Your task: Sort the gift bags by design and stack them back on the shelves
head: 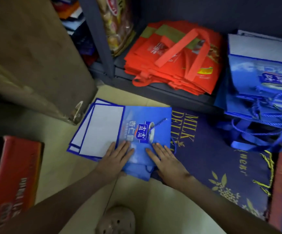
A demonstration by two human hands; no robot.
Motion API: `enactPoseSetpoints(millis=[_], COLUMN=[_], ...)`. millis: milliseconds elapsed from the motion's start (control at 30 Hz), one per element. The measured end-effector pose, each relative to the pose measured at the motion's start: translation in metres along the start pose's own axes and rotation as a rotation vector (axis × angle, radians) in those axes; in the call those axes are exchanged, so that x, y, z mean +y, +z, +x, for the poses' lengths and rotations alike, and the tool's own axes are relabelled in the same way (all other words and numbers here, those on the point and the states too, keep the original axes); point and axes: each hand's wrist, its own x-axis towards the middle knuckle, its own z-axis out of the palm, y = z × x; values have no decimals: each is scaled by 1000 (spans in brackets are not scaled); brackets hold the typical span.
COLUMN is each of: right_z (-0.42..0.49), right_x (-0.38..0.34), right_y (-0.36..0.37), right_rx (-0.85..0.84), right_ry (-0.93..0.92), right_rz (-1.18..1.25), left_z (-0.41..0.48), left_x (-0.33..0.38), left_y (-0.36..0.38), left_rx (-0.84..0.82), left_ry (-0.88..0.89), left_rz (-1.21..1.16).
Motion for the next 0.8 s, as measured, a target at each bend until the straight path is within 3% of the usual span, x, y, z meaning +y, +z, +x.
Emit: enactPoseSetpoints(millis=[200,300,467,567,800], right_z=[12,6,9,27,31], right_x=[-15,-14,-32,-26,-7], right_y=[11,12,-1,-17,-53], right_rx=[20,72,-4,146,443], right_ry=[-149,-178,-11,75,-6], right_rz=[34,42,-177,-264,-243], left_z=[-10,-15,5,24,31], left_x=[-9,-5,-5,-8,-21], left_y=[9,9,-16,-40,-88], left_rx=[133,154,366,431,450], left_ry=[91,129,161,164,40], left_rz=[181,159,184,168,64])
